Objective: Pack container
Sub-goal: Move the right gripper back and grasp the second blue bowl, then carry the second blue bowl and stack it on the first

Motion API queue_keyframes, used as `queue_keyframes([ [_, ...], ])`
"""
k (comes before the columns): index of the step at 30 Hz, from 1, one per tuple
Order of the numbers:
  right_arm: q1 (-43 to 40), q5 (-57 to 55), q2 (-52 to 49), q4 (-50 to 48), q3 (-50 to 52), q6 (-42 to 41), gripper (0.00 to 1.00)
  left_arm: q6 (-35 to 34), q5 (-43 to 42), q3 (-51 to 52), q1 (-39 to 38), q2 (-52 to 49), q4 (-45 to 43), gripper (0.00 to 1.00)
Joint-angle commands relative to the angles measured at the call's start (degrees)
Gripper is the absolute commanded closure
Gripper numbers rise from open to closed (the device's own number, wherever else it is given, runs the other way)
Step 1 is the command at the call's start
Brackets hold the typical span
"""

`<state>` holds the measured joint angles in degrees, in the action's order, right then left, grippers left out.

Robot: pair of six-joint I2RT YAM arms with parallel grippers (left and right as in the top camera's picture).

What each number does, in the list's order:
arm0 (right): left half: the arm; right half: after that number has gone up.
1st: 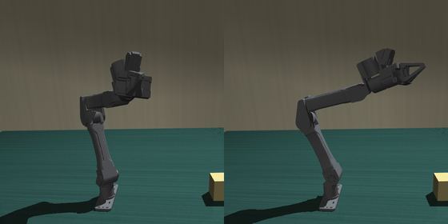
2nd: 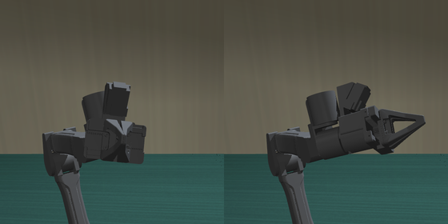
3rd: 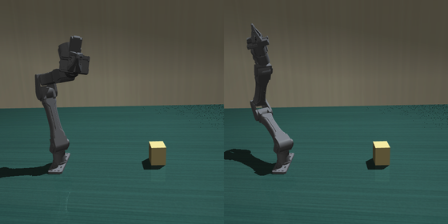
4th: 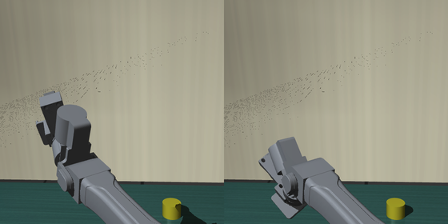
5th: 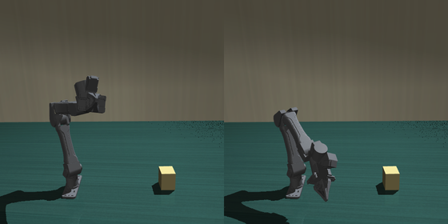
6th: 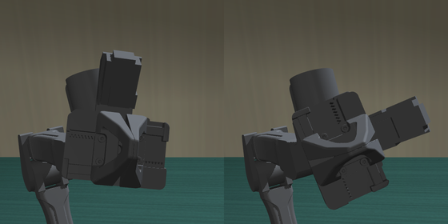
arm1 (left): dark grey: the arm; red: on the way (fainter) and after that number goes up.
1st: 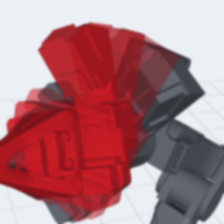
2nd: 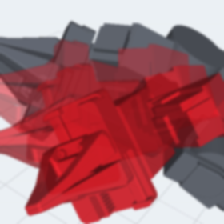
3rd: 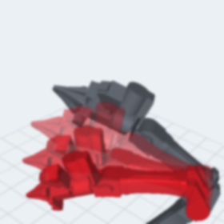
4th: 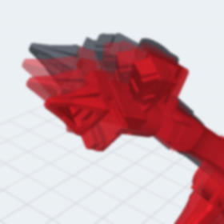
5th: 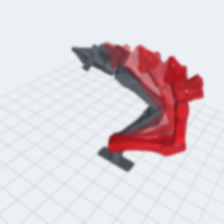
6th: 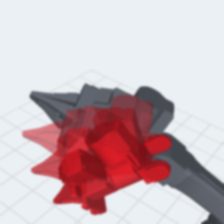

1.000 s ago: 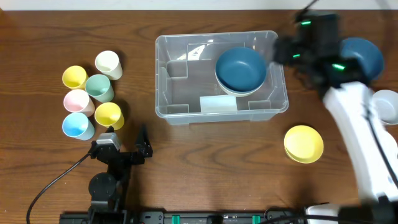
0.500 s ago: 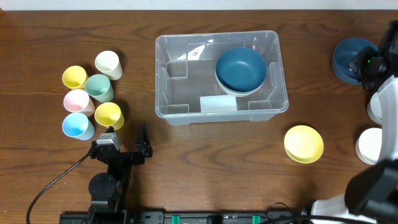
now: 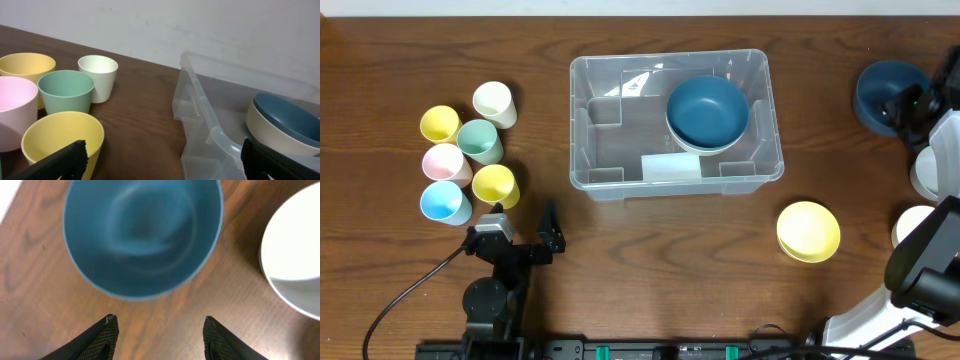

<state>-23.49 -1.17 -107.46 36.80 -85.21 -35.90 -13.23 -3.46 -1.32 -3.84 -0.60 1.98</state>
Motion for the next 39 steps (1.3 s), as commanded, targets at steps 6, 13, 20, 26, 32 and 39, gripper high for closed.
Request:
queue_keyframes([
  [6, -1.7, 0.2, -4.2, -3.9, 0.3, -2.5, 0.44, 0.7, 0.0, 1.1, 0.2, 0.3, 1.8, 0.02],
  [13, -2.1, 0.1, -8.9, -6.0, 0.3, -2.4, 0.46, 0.7, 0.0, 1.1, 0.2, 0.3, 1.8, 0.02],
  [20, -2.1, 0.1, -13.5, -8.2, 0.3, -2.2, 0.54, 0.7, 0.0, 1.1, 0.2, 0.3, 1.8, 0.02],
  [26, -2.1, 0.2, -14.3, -8.3, 0.2, 0.0, 0.99, 0.7, 0.0, 1.1, 0.2, 0.3, 1.8, 0.02],
  [32, -2.1, 4.1, -12.6, -7.2, 0.2, 2.4, 0.99, 0.7, 0.0, 1.1, 0.2, 0.3, 1.8, 0.02],
  [39, -1.9, 15.6, -2.9, -7.3, 0.2, 5.9, 0.99, 0.7, 0.0, 1.1, 0.2, 0.3, 1.8, 0.02],
])
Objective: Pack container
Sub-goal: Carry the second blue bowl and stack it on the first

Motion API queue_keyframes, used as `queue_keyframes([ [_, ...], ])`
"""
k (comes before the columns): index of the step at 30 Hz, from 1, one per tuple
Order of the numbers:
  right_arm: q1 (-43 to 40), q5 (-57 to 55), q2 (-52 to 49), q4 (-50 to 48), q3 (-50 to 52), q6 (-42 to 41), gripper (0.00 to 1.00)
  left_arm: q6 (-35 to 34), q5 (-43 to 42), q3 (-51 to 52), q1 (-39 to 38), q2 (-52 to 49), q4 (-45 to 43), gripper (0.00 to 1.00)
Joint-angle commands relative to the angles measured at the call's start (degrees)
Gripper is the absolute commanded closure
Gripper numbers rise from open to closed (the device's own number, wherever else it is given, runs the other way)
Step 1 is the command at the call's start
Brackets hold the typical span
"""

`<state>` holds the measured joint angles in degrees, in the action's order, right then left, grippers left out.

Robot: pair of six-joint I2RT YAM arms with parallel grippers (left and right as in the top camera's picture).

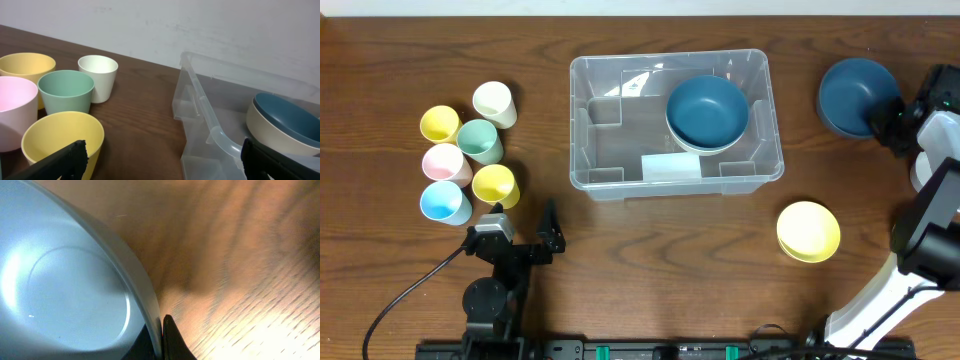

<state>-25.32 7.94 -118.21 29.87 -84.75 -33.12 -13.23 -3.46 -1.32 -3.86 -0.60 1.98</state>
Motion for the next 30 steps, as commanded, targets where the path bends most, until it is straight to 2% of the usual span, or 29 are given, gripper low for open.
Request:
queue_keyframes([
  [1, 0.2, 7.3, 10.2, -0.3, -0.3, 3.9, 0.99, 0.7, 0.0, 1.1, 0.2, 0.3, 1.8, 0.02],
  [9, 5.5, 11.1, 29.0, 1.7, -0.3, 10.4, 0.99, 0.7, 0.0, 1.1, 0.2, 0.3, 1.8, 0.02],
  [14, 15.0, 11.1, 34.6, 3.2, -0.3, 10.8, 0.99, 0.7, 0.0, 1.1, 0.2, 0.3, 1.8, 0.02],
  [23, 33.0, 1.0, 28.2, 3.3, -0.2, 10.9, 0.99, 0.7, 0.0, 1.1, 0.2, 0.3, 1.8, 0.02],
  [30, 37.3, -4.7, 19.8, 2.7, -0.2, 10.3, 0.99, 0.7, 0.0, 1.1, 0.2, 0.3, 1.8, 0.02],
])
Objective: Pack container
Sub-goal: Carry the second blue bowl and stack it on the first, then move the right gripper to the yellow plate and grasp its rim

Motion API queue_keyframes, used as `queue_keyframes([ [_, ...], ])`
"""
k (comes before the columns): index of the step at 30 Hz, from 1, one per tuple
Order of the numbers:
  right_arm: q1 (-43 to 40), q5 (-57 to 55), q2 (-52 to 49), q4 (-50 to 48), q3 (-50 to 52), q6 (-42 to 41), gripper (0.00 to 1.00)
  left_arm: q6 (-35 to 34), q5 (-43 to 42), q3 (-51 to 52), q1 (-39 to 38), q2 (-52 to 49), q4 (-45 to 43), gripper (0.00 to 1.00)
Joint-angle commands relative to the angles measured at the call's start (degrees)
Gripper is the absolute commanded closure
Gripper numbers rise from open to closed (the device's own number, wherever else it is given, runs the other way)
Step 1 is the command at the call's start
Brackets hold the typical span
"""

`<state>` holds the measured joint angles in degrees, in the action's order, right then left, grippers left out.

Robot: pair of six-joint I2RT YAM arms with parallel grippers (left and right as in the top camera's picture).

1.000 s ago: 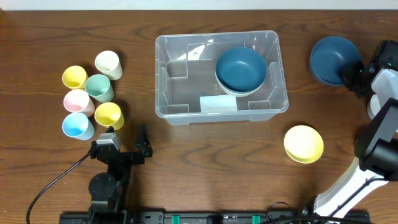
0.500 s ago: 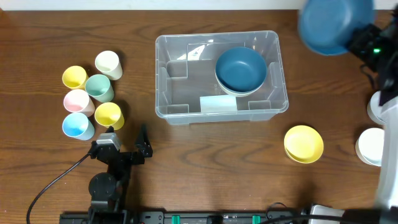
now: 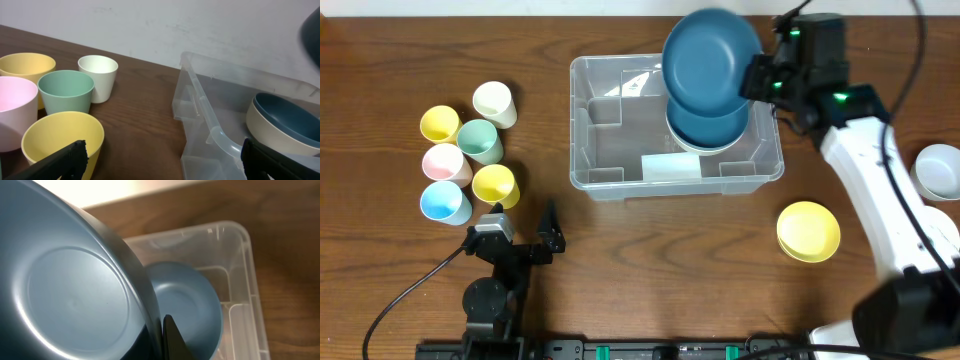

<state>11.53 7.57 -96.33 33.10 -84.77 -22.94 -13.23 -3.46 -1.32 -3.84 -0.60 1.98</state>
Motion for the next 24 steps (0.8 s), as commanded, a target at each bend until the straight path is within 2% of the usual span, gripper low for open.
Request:
queue_keyframes([
  [1, 0.5, -4.6, -3.3, -0.7, -0.2, -0.2, 0.99, 0.7, 0.0, 1.1, 0.2, 0.3, 1.8, 0.02],
  [11, 0.4, -4.7, -12.2, 0.0, -0.2, -0.6, 0.99, 0.7, 0.0, 1.1, 0.2, 0.3, 1.8, 0.02],
  [21, 0.4, -6.7, -13.4, 2.6, -0.2, -1.9, 0.99, 0.7, 0.0, 1.1, 0.2, 0.3, 1.8, 0.02],
  [23, 0.4, -6.7, -13.4, 3.1, -0.2, -1.9, 0.88, 0.7, 0.0, 1.1, 0.2, 0.3, 1.8, 0.02],
  [24, 0.4, -6.7, -13.4, 3.3, -0.2, -1.9, 0.79, 0.7, 0.0, 1.1, 0.2, 0.3, 1.8, 0.02],
])
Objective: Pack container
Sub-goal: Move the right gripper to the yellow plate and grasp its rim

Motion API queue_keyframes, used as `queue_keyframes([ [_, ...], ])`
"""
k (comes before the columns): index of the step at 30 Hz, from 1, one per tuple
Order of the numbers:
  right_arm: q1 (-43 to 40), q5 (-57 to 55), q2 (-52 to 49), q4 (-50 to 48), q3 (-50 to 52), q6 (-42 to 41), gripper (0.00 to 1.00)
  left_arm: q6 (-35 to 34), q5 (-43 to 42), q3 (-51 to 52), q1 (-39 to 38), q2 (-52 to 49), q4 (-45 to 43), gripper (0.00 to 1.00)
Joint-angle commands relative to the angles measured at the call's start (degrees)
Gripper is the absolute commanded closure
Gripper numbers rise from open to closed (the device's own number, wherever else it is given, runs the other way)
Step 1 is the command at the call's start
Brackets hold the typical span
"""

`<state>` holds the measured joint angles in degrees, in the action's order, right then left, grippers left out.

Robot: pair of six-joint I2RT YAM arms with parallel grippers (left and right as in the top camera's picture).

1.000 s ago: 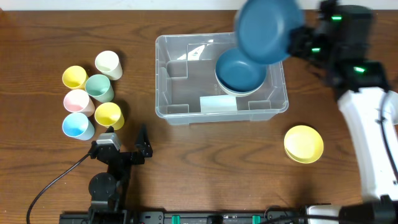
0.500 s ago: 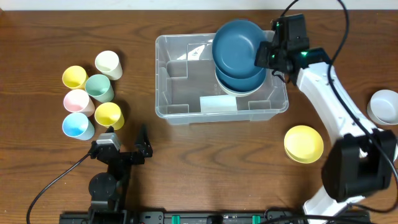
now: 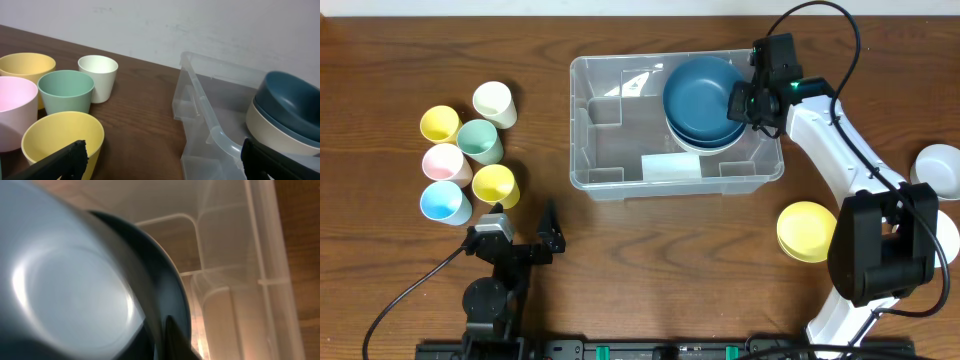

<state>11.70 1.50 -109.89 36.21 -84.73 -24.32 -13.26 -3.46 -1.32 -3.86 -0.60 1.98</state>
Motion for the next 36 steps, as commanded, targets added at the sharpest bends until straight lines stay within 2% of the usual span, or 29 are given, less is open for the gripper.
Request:
queue_keyframes([
  [1, 0.2, -0.6, 0.2, 0.2, -0.2, -0.5, 0.66, 0.7, 0.0, 1.1, 0.2, 0.3, 1.8, 0.02],
  [2, 0.2, -0.6, 0.2, 0.2, -0.2, -0.4, 0.57, 0.7, 0.0, 1.1, 0.2, 0.3, 1.8, 0.02],
  [4, 0.2, -0.2, 0.5, 0.4, -0.7, 0.8, 0.53, 0.7, 0.0, 1.1, 0.2, 0.3, 1.8, 0.02],
  [10, 0.2, 1.4, 5.1, 3.7, -3.5, 1.3, 0.57, 0.7, 0.0, 1.1, 0.2, 0.3, 1.8, 0.02],
  [17, -1.3, 1.7, 17.5, 13.0, -6.6, 2.2, 0.56, 0.7, 0.0, 1.1, 0.2, 0.3, 1.8, 0.02],
  [23, -7.1, 1.5, 27.1, 24.5, -6.6, 2.3, 0.53, 0.7, 0.0, 1.1, 0.2, 0.3, 1.8, 0.02],
  [28, -13.9, 1.2, 29.3, 34.6, -6.4, 3.9, 0.51, 0.7, 0.0, 1.1, 0.2, 0.3, 1.8, 0.02],
  [32, -17.9, -0.5, 29.4, 40.3, -3.2, 4.7, 0.51, 0.7, 0.0, 1.1, 0.2, 0.3, 1.8, 0.02],
  [36, -20.6, -1.5, 30.8, 39.2, 5.4, 3.2, 0.51, 0.7, 0.0, 1.1, 0.2, 0.3, 1.8, 0.02],
])
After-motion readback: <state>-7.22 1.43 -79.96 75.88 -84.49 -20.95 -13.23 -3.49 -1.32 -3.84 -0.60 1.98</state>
